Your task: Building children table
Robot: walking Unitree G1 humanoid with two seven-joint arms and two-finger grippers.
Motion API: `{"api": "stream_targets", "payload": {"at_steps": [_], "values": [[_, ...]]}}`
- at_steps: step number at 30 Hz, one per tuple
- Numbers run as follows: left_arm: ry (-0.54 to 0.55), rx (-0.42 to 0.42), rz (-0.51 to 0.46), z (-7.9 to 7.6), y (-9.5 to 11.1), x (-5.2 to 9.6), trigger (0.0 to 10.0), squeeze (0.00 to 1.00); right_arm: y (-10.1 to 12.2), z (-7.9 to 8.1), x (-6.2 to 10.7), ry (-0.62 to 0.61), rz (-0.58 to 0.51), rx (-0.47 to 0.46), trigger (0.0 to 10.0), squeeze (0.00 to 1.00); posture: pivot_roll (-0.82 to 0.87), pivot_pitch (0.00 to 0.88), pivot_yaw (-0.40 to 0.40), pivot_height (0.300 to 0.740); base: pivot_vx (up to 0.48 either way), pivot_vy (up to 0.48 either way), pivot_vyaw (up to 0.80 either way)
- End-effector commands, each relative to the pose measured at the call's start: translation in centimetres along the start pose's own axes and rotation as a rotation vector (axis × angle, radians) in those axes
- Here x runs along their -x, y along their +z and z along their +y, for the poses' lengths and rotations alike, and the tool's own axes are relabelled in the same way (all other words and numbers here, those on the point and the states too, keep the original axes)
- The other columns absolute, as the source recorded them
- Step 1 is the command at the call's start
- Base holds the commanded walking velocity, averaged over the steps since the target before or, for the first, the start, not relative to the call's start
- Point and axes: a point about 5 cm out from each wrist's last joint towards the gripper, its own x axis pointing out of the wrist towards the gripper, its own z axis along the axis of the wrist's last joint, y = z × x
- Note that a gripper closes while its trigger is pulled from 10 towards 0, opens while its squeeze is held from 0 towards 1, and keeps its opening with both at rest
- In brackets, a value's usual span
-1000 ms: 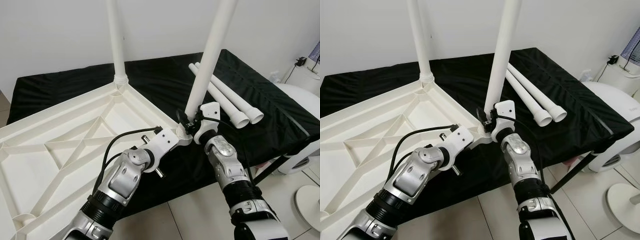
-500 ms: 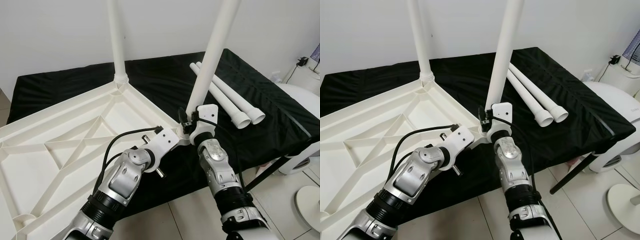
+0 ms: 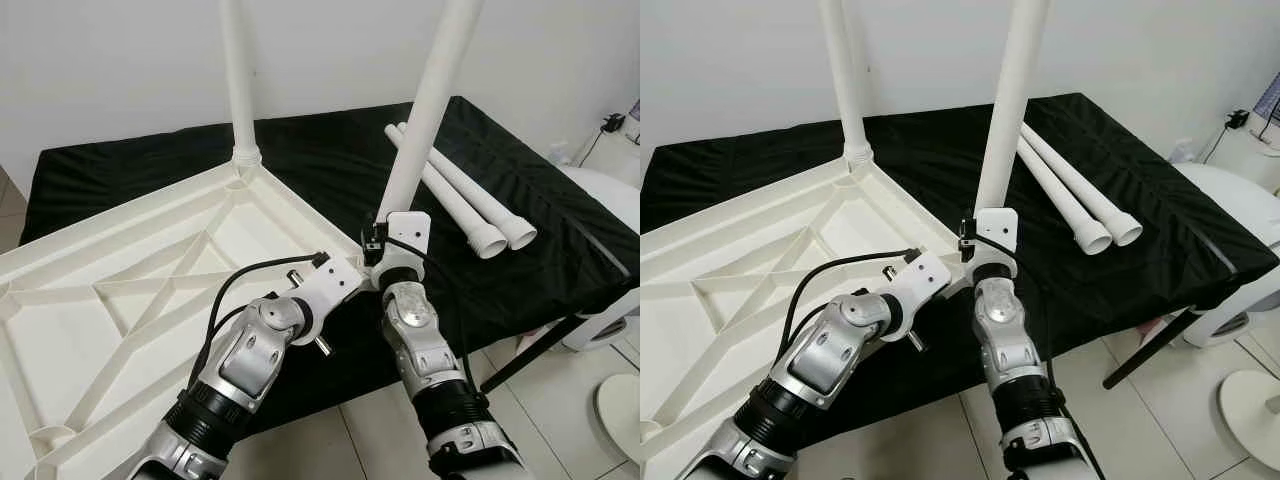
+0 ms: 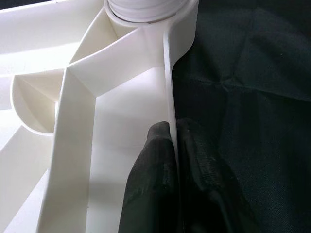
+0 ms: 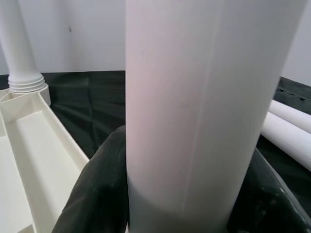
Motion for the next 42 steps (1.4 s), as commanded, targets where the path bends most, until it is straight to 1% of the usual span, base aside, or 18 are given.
{"api": "stream_targets", "payload": {"at_steps": [1, 10, 14, 15, 16, 23, 27, 28, 30, 33, 34, 36, 39, 40, 41, 42], "values": [[0.014, -0.036, -0.064, 0.0, 1.4, 0.6, 10.0, 0.0, -2.9, -2.9, 0.8, -0.16, 0.138, 0.07, 10.0, 0.0, -0.06, 0.107, 0.0, 0.74, 0.0, 0.0, 0.0], [0.017, -0.034, -0.065, 0.0, 1.4, 0.7, 10.0, 0.0, -2.7, -1.7, 1.2, -0.218, 0.119, 0.054, 10.0, 0.0, -0.06, 0.109, 0.0, 0.74, 0.0, 0.0, 0.0], [0.018, -0.035, -0.064, 0.1, 1.4, 0.7, 10.0, 0.0, -2.7, -1.6, 1.3, -0.224, 0.119, 0.048, 10.0, 0.0, -0.06, 0.108, 0.001, 0.74, 0.0, 0.0, 0.0], [0.018, -0.034, -0.064, 0.0, 1.4, 0.7, 10.0, 0.0, -2.7, -1.7, 1.4, -0.224, 0.119, 0.04, 10.0, 0.54, -0.06, 0.106, 0.001, 0.74, 0.0, 0.0, 0.0], [0.017, -0.035, -0.064, 0.0, 1.4, 0.7, 10.0, 0.0, -2.7, -1.9, 1.4, -0.226, 0.119, 0.039, 10.0, 1.0, -0.06, 0.103, 0.001, 0.74, 0.0, 0.0, 0.0], [0.013, -0.036, -0.066, -0.1, 1.4, 0.7, 10.0, 0.0, -2.6, -2.3, 1.3, -0.208, 0.112, 0.03, 10.0, 1.0, -0.06, 0.1, -0.001, 0.74, 0.0, 0.0, 0.0], [0.01, -0.036, -0.067, -0.2, 1.4, 0.6, 10.0, 0.0, -2.6, -2.7, 1.2, -0.173, 0.102, 0.029, 10.0, 1.0, -0.06, 0.096, -0.002, 0.74, 0.0, 0.0, 0.0], [0.01, -0.036, -0.066, -0.3, 1.4, 0.6, 10.0, 0.0, -2.5, -2.7, 1.2, -0.145, 0.099, 0.022, 10.0, 1.0, -0.06, 0.094, -0.003, 0.74, 0.0, 0.0, 0.0], [0.01, -0.036, -0.066, -0.3, 1.4, 0.6, 10.0, 0.0, -2.5, -2.7, 1.2, -0.145, 0.099, 0.022, 10.0, 1.0, -0.06, 0.094, -0.003, 0.74, 0.0, 0.0, 0.0], [0.009, -0.037, -0.066, -0.4, 1.4, 0.7, 10.0, 0.0, -2.7, -2.6, 1.1, -0.039, 0.109, -0.01, 10.0, 1.0, -0.06, 0.088, -0.003, 0.74, 0.0, 0.0, 0.0], [0.009, -0.037, -0.066, -0.4, 1.4, 0.7, 10.0, 0.0, -2.7, -2.6, 1.1, -0.039, 0.109, -0.01, 10.0, 1.0, -0.06, 0.088, -0.003, 0.74, 0.0, 0.0, 0.0], [0.008, -0.037, -0.068, -0.4, 1.4, 0.6, 10.0, 0.0, -2.8, -2.8, 1.0, 0.041, 0.115, -0.033, 10.0, 1.0, -0.07, 0.083, -0.004, 0.74, 0.0, 0.0, 0.0], [0.007, -0.037, -0.068, -0.4, 1.4, 0.6, 10.0, 0.0, -2.7, -3.0, 1.0, 0.056, 0.111, -0.034, 10.0, 1.0, -0.07, 0.083, -0.004, 0.74, 0.0, 0.0, 0.0], [0.006, -0.037, -0.069, -0.5, 1.4, 0.6, 10.0, 0.0, -2.8, -3.3, 0.9, 0.089, 0.117, -0.043, 10.0, 1.0, -0.07, 0.082, -0.007, 0.74, 0.0, 0.0, 0.0], [0.006, -0.037, -0.069, -0.5, 1.4, 0.6, 10.0, 0.0, -2.8, -3.3, 0.9, 0.089, 0.117, -0.043, 10.0, 1.0, -0.07, 0.082, -0.007, 0.74, 0.0, 0.0, 0.0], [0.005, -0.038, -0.069, -0.5, 1.4, 0.6, 10.0, 0.0, -2.7, -3.7, 0.8, 0.126, 0.117, -0.049, 10.0, 1.0, -0.07, 0.081, -0.007, 0.74, 0.0, 0.0, 0.0]]}}
